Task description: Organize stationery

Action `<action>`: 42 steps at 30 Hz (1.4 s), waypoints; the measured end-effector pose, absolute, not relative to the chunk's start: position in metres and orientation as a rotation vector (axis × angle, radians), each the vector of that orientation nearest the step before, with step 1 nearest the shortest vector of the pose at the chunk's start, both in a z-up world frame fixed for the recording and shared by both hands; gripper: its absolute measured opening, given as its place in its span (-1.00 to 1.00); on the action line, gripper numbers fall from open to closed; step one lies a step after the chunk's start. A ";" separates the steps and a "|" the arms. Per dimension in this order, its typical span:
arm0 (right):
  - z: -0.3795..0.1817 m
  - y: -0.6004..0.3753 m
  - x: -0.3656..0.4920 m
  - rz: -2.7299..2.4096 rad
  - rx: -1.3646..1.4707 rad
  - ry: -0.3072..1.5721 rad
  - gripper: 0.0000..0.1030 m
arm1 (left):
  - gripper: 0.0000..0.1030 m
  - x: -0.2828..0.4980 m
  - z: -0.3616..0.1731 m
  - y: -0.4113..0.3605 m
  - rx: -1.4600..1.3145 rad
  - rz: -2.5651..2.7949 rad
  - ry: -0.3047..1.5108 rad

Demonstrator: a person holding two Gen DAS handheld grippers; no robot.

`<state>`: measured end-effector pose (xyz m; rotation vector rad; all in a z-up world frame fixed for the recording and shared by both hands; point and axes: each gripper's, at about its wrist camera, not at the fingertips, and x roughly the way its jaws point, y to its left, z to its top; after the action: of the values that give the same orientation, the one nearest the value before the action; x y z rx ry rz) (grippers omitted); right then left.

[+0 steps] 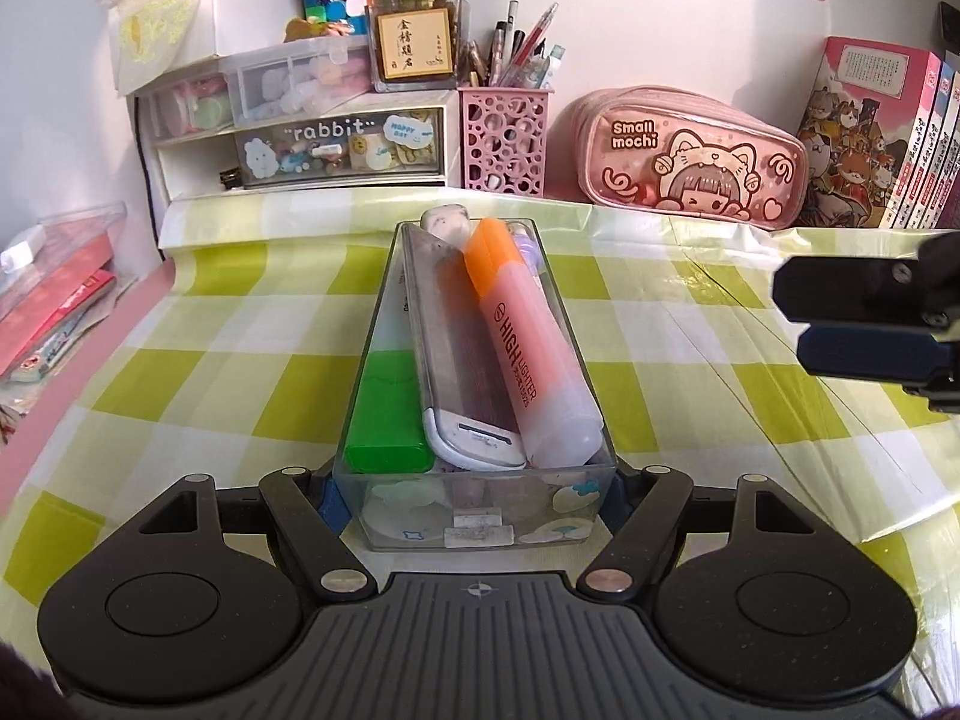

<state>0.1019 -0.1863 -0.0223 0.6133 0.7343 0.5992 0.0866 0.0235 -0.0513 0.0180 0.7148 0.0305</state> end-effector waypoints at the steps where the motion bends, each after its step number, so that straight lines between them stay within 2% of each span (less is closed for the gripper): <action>1: -0.024 -0.191 0.101 0.591 0.626 0.733 -0.54 | 0.41 0.094 -0.050 0.022 0.017 0.023 0.732; 17: -0.030 -0.211 0.087 0.597 0.662 0.723 -0.52 | 0.45 0.103 -0.052 0.006 0.035 0.054 0.732; 21: -0.028 -0.211 0.084 0.607 0.652 0.718 -0.50 | 0.65 0.093 -0.049 0.003 0.072 0.062 0.706; 27: -0.015 -0.202 0.074 0.616 0.577 0.692 -0.33 | 0.90 0.057 -0.028 0.007 0.055 0.092 0.624; 30: -0.008 -0.196 0.066 0.649 0.542 0.685 -0.23 | 0.90 0.037 -0.018 0.016 0.025 0.127 0.608; 33: 0.000 -0.184 0.051 0.687 0.446 0.678 -0.01 | 0.90 0.018 -0.011 0.027 -0.002 0.184 0.606; 36: 0.011 -0.180 0.032 0.708 0.333 0.651 0.30 | 0.90 0.001 -0.007 0.033 -0.002 0.233 0.599; 38: 0.018 -0.181 0.019 0.711 0.303 0.622 0.58 | 0.90 -0.010 -0.005 0.034 0.000 0.241 0.594; 40: 0.023 -0.181 0.005 0.737 0.266 0.585 0.71 | 0.90 -0.020 -0.003 0.032 0.016 0.247 0.586; 42: 0.025 -0.179 -0.013 0.784 0.185 0.543 0.74 | 0.90 -0.033 0.000 0.027 0.050 0.268 0.539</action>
<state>-0.0134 -0.1789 0.0253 0.1846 0.5425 0.7840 -0.0326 0.0274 -0.0001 0.0503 0.5391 0.2676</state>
